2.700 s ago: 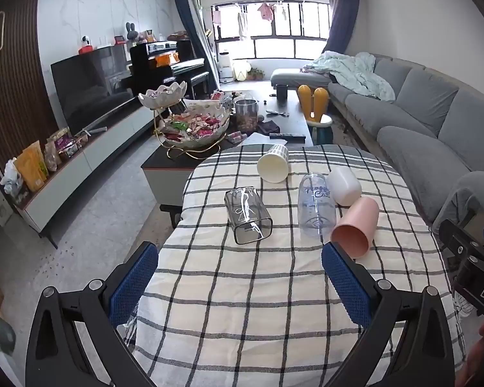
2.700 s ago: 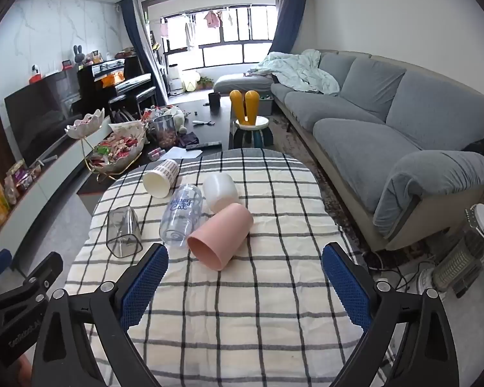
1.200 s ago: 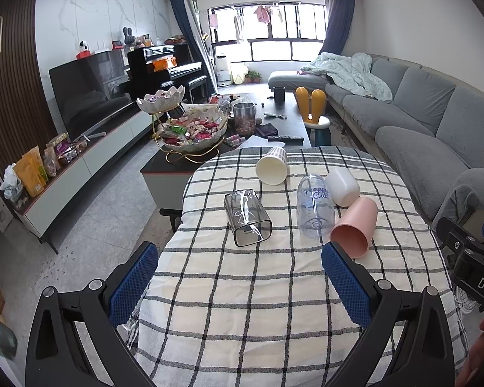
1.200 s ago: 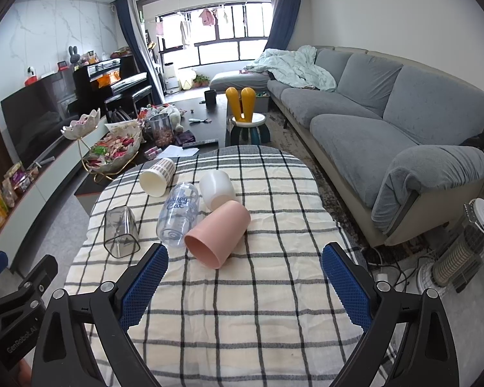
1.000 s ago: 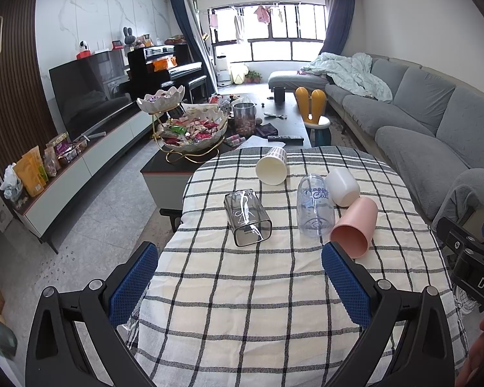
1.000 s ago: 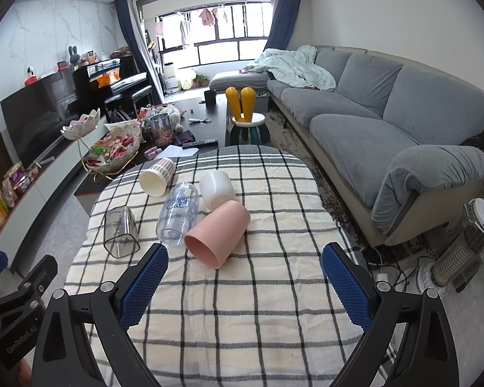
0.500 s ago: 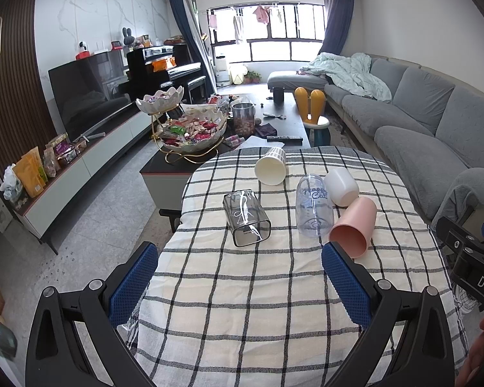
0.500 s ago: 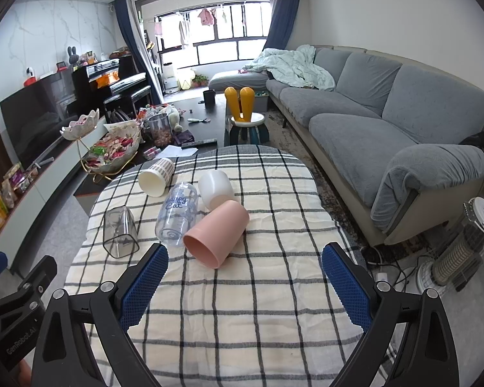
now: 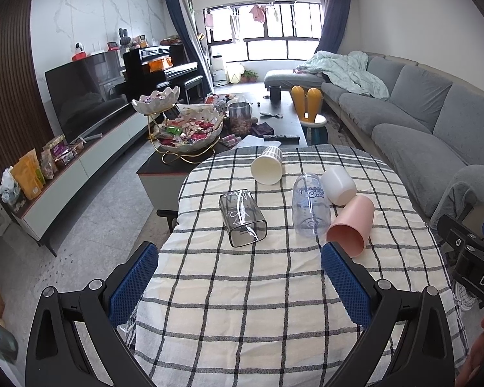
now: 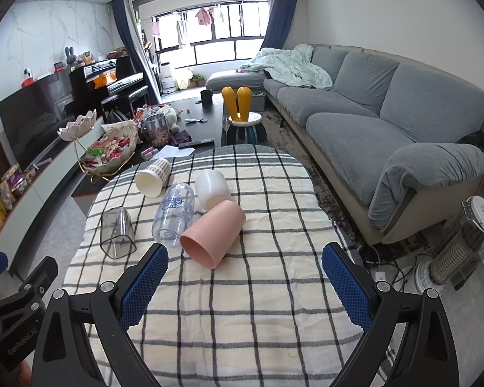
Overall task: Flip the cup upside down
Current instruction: 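Move the left gripper down onto the pink cup and close around it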
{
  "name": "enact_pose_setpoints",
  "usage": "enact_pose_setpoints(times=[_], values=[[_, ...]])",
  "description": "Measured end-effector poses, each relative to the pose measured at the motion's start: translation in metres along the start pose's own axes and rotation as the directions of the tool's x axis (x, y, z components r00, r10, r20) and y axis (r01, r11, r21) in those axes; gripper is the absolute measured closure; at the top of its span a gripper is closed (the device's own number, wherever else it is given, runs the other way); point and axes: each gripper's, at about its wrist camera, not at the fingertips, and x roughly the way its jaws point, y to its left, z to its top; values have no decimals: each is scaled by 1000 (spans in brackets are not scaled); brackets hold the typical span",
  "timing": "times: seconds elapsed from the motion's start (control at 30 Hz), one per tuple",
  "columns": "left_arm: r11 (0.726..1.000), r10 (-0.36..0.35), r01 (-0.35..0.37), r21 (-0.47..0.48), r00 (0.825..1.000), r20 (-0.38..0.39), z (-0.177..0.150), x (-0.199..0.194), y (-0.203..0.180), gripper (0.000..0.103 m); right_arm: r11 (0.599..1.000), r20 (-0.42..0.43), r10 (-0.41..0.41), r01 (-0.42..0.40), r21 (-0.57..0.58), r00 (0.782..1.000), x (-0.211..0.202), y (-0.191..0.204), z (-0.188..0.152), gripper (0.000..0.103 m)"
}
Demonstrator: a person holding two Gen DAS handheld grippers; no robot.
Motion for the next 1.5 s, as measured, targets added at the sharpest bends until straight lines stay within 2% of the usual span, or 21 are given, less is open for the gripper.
enact_pose_setpoints(times=[0.57,0.7,0.87,1.0,1.17,1.4,1.5], values=[[997,-49,48,53,999,4,18,12,-24,0,999,-13,-31,32,34,999,5,-16,9,7],[993,-68,67,100,998,5,25,20,-36,0,997,-16,-56,56,49,998,8,-21,15,7],[976,-119,122,181,993,-29,40,37,-59,0,993,-25,-85,86,82,996,18,-31,27,7],[944,-165,182,274,983,-87,52,55,-86,0,987,-47,-102,107,123,994,31,-44,35,7],[886,-197,262,383,960,-201,63,86,-126,0,976,-86,-121,135,171,989,53,-60,43,7],[807,-200,365,465,909,-366,70,138,-179,0,948,-166,-144,185,259,975,92,-93,49,7],[778,-188,410,476,875,-447,68,162,-198,1,934,-203,-149,205,293,968,109,-107,48,7]])
